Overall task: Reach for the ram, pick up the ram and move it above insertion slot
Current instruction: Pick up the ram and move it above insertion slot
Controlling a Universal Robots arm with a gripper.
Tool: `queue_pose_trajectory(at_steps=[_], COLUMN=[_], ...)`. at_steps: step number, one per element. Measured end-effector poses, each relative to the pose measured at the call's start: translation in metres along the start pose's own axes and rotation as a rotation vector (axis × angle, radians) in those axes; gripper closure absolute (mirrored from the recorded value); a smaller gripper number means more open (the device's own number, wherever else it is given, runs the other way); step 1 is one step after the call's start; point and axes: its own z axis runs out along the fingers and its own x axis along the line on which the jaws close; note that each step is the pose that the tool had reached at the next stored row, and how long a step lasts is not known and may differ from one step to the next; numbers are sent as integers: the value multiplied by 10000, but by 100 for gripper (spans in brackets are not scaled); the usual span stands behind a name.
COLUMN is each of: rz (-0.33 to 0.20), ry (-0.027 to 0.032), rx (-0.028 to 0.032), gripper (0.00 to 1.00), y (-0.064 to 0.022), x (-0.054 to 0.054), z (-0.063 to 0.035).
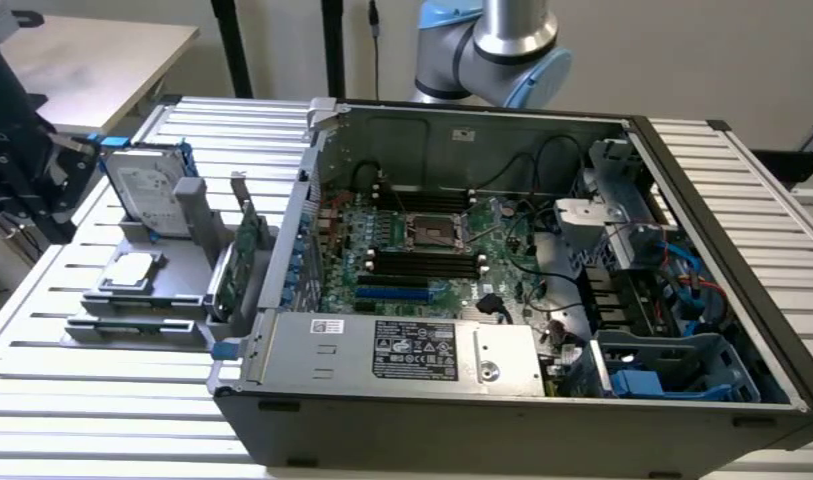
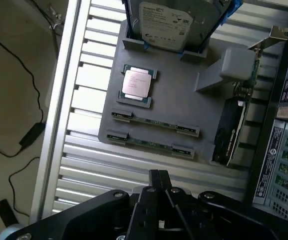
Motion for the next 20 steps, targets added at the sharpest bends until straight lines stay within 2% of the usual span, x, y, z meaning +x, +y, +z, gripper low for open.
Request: queue_pose_trajectory(at_steps=[20], rz=[-3638], ry=[139], rx=[-1], gripper=[89], y=[-2], x=[0], z=[45])
